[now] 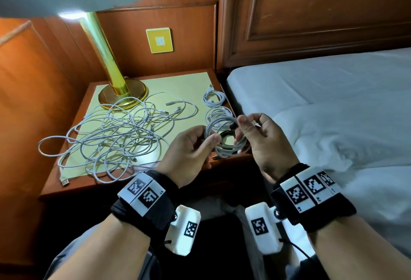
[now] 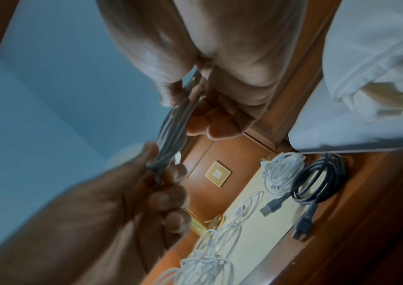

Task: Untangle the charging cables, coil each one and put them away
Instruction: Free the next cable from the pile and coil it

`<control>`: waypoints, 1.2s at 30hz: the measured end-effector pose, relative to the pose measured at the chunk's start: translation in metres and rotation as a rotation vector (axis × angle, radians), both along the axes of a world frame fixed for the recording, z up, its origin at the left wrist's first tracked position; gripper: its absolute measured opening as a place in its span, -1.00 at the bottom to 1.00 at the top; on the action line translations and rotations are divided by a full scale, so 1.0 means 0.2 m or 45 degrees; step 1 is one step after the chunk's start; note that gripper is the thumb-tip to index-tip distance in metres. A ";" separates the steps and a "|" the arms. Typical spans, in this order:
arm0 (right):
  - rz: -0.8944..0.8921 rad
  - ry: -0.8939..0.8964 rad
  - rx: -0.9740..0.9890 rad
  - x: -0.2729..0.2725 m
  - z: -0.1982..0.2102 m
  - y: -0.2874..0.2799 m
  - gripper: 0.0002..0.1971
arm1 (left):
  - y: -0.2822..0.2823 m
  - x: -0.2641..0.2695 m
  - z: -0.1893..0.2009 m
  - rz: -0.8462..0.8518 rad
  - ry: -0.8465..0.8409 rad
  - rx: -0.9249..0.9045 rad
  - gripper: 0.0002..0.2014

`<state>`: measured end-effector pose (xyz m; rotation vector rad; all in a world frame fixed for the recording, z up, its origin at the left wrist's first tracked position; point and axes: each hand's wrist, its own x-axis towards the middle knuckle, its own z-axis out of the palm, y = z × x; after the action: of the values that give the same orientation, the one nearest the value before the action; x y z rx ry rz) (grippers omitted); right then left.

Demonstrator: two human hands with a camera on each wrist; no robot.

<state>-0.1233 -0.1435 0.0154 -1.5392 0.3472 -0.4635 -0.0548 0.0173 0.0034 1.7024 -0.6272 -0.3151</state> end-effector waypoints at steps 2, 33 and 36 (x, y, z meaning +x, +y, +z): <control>0.005 0.039 -0.155 0.00 -0.01 0.02 -0.67 | -0.01 -0.02 -0.01 -0.028 -0.013 0.050 -0.58; -0.022 0.196 -0.170 0.02 -0.08 0.06 -0.95 | -0.12 -0.06 -0.01 0.312 0.482 -0.574 -0.64; -0.104 0.162 -0.098 0.02 -0.07 0.04 -0.88 | -0.11 -0.07 0.01 0.149 0.560 -0.544 -0.68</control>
<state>-0.1192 -0.1358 0.0021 -1.6383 0.4971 -0.4476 -0.0685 -0.0044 0.0055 1.2005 -0.2436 -0.4233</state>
